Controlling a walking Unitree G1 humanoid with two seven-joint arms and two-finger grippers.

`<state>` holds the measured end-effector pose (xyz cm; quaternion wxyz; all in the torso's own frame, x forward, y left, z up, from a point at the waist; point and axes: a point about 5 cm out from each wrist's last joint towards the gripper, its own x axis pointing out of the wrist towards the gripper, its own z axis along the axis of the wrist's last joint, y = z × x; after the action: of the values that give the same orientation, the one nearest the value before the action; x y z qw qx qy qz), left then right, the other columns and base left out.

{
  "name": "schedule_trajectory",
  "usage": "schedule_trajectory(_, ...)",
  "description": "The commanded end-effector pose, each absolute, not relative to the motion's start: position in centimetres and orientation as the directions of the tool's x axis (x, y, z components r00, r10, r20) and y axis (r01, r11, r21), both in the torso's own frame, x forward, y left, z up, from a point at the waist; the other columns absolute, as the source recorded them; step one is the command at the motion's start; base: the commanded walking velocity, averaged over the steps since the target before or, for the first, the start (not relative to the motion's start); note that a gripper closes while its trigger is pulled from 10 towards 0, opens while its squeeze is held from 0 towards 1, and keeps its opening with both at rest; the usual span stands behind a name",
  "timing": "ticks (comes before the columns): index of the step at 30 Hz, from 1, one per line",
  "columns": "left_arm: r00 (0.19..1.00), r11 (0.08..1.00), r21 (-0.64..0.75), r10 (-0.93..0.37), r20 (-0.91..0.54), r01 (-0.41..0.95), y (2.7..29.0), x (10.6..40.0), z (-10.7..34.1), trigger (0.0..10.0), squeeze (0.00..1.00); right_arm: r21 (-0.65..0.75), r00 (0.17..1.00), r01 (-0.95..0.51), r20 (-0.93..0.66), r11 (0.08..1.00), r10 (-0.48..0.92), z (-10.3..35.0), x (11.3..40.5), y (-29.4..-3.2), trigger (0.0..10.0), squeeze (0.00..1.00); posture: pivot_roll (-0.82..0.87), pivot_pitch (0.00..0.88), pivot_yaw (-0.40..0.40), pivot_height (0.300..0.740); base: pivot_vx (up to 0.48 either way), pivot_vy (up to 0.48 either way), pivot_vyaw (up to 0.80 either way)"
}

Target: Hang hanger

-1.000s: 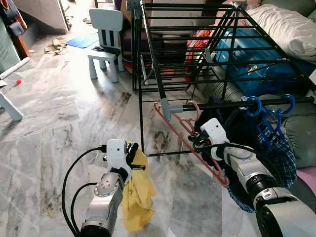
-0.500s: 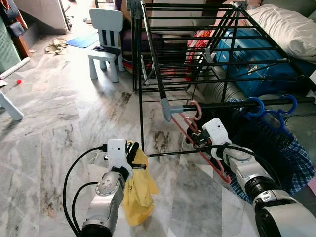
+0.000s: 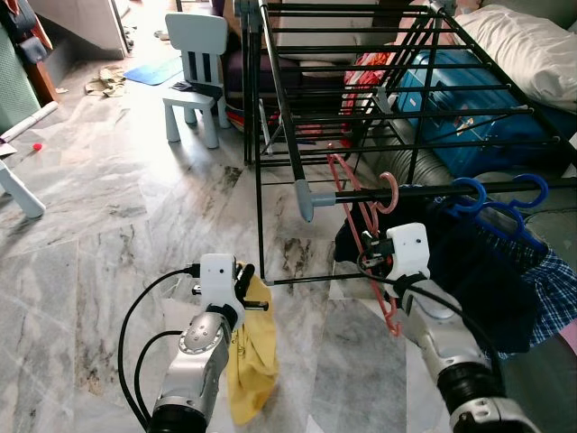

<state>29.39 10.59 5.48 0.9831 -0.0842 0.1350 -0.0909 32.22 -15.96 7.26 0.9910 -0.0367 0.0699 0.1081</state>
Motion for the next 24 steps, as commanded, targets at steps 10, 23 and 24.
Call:
schedule_trajectory(10, 0.945, 0.968, -0.16, -0.229, -0.233, 0.195, 9.8, 29.5, 6.2, 10.0, 0.0, -0.022, 0.967, -0.208, -0.157, 0.978, 0.202, 6.7, 30.2, -14.2, 10.0, 0.0, -0.01, 0.036, -0.023, 0.74, 0.0, 0.0, 0.0)
schedule_trajectory(23, 0.938, 0.963, -0.171, -0.245, -0.246, 0.207, 9.5, 29.5, 6.1, 10.0, 0.0, -0.044, 0.966, -0.197, -0.18, 0.979, 0.186, 7.0, 30.4, -14.9, 10.0, 0.0, -0.01, 0.042, -0.031, 0.74, -0.231, 0.0, 0.0)
schedule_trajectory(24, 0.937, 0.963, -0.172, -0.246, -0.247, 0.207, 9.4, 29.5, 6.1, 10.0, 0.0, -0.045, 0.964, -0.201, -0.184, 0.978, 0.19, 6.9, 30.3, -14.8, 10.0, 0.0, -0.01, 0.042, -0.031, 0.74, -0.296, 0.0, 0.0)
